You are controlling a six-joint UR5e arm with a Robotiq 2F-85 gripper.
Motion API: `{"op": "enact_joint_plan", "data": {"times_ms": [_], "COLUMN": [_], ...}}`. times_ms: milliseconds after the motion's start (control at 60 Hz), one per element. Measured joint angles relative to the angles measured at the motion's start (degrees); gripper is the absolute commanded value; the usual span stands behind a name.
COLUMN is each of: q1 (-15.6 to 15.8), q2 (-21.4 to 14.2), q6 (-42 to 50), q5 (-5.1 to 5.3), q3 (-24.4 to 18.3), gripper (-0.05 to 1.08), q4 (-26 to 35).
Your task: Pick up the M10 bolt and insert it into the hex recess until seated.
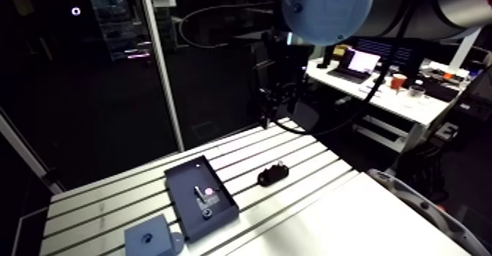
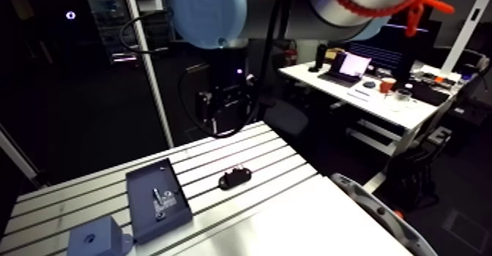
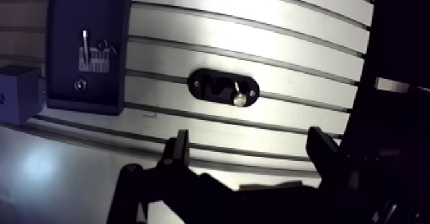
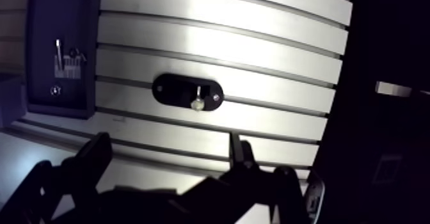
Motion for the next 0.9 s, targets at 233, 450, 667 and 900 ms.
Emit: {"op": "enact_joint_plan", "data": {"times_ms": [233,450,667,900], "q1": [-0.4,-0.5,-0.5,-0.5], "q2": [1.4,3.4,6.1,8.4], "q6": [-0.2,-0.3,-0.2,-0.1], "q5": [-0.03,-0.11,-0.3,-0.47], "q3": [1.0,1.3,1.3,1.3], "gripper": [0.01,0.02,0.03,0.08], "q4": [-2.2,-3.6,-5.5,-6.9]}}
